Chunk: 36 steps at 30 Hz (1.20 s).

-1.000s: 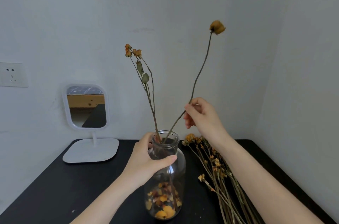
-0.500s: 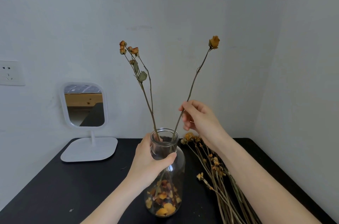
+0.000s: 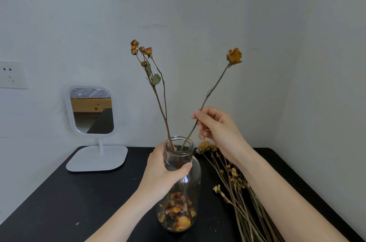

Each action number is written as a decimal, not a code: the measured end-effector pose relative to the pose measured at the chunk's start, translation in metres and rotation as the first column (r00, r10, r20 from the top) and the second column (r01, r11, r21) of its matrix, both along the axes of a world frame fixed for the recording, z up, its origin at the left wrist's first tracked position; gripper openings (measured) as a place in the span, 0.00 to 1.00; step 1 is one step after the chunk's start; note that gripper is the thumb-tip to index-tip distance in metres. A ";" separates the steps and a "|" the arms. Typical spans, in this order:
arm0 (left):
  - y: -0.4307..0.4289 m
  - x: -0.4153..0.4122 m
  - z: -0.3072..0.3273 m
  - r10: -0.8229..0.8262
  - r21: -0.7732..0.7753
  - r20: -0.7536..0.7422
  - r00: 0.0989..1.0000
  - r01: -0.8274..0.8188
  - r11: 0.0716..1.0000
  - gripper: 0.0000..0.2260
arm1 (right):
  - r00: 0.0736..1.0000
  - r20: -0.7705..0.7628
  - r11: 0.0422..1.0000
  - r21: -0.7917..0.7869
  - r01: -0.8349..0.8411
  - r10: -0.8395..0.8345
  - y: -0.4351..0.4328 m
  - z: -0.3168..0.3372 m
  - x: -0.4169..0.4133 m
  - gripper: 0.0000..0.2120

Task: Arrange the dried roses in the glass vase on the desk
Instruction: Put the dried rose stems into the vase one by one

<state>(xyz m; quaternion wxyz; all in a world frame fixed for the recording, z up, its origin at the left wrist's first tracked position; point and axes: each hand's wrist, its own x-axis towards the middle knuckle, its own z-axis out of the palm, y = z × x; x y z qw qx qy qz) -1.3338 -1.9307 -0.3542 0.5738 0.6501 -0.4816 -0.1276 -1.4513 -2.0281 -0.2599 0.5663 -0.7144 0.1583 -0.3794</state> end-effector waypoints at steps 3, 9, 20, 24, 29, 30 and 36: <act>0.000 0.000 0.000 -0.001 -0.007 0.003 1.000 0.001 1.000 0.21 | 1.000 -0.005 1.000 -0.006 0.007 -0.007 0.000 -0.006 0.001 0.09; -0.002 0.001 -0.001 0.006 -0.036 0.009 1.000 -0.005 0.999 0.19 | 0.990 -0.086 0.985 -0.144 0.099 -0.112 -0.004 -0.012 -0.001 0.08; 0.019 0.000 -0.004 0.111 0.030 -0.111 0.988 -0.109 0.994 0.31 | 0.980 -0.111 0.984 -0.086 0.155 -0.164 -0.014 -0.013 -0.014 0.06; 0.050 -0.024 -0.025 0.325 -0.203 0.078 0.943 -0.304 0.931 0.16 | 0.974 -0.133 0.983 -0.046 0.180 -0.184 -0.026 -0.021 -0.035 0.05; 0.059 -0.078 -0.043 -0.045 -0.190 0.336 0.941 0.115 0.975 0.03 | 0.923 -0.258 0.952 0.031 0.304 -0.286 -0.049 -0.050 -0.068 0.07; 0.053 -0.086 -0.044 -0.130 -0.129 0.368 0.921 0.189 0.973 0.03 | 0.904 -0.295 0.943 0.024 0.331 -0.309 -0.053 -0.057 -0.076 0.07; -0.018 -0.108 -0.053 -0.191 0.192 0.225 0.955 0.149 0.970 0.05 | 0.747 -0.531 0.901 -0.080 0.426 -0.400 -0.070 -0.093 -0.124 0.06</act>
